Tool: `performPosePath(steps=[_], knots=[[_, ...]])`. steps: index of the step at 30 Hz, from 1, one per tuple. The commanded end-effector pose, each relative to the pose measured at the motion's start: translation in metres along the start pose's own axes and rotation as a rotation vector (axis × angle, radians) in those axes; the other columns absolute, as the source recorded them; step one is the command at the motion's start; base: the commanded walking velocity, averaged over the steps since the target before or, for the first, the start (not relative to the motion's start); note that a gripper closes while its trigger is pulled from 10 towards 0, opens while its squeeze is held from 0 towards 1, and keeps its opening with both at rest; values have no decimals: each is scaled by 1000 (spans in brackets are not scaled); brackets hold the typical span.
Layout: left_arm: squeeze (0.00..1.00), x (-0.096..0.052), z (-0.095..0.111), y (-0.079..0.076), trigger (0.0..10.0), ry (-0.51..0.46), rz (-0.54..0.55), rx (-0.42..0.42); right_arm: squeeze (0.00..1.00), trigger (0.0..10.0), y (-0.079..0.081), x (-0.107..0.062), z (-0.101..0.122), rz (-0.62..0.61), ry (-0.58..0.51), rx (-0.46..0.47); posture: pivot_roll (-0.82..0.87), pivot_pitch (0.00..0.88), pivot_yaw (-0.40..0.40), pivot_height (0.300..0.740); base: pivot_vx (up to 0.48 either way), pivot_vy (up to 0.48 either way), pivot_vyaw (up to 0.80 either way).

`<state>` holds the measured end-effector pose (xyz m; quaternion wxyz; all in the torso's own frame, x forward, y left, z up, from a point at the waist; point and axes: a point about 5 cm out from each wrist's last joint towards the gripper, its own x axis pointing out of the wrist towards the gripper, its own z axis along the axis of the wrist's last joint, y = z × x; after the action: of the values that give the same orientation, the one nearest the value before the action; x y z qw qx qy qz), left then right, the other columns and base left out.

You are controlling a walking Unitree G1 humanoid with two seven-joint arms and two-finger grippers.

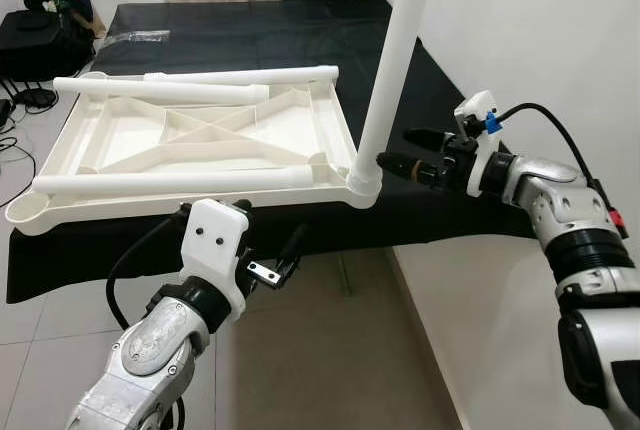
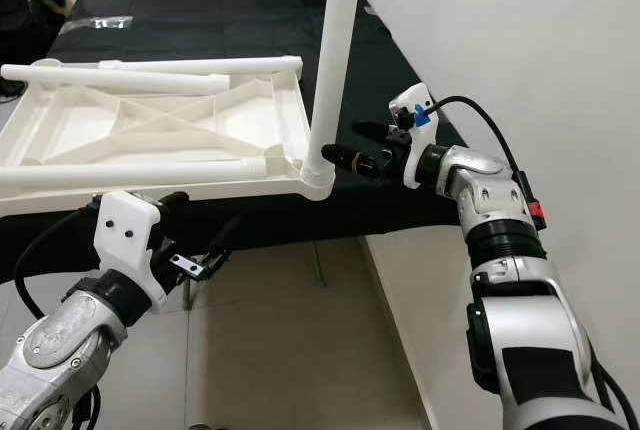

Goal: Building children table

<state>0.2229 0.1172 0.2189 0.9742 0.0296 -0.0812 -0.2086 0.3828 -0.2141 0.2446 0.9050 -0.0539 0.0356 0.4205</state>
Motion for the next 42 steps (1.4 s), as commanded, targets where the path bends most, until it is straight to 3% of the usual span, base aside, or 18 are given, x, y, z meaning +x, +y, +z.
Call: performPosePath(steps=[1,19,42], knots=[[0,-2,0,-2,10000,9,-13,-1,0,10000,-1,-2,1,17,29,-31,88,246,-70,740,0,0,0],[0,0,7,-2,10000,-17,-21,6,0,10000,-5,8,38,21,-93,-57,101,231,-67,740,0,0,0],[0,-1,9,-2,10000,-30,-17,8,0,10000,13,42,56,79,-174,-68,110,202,-72,740,0,0,0]])
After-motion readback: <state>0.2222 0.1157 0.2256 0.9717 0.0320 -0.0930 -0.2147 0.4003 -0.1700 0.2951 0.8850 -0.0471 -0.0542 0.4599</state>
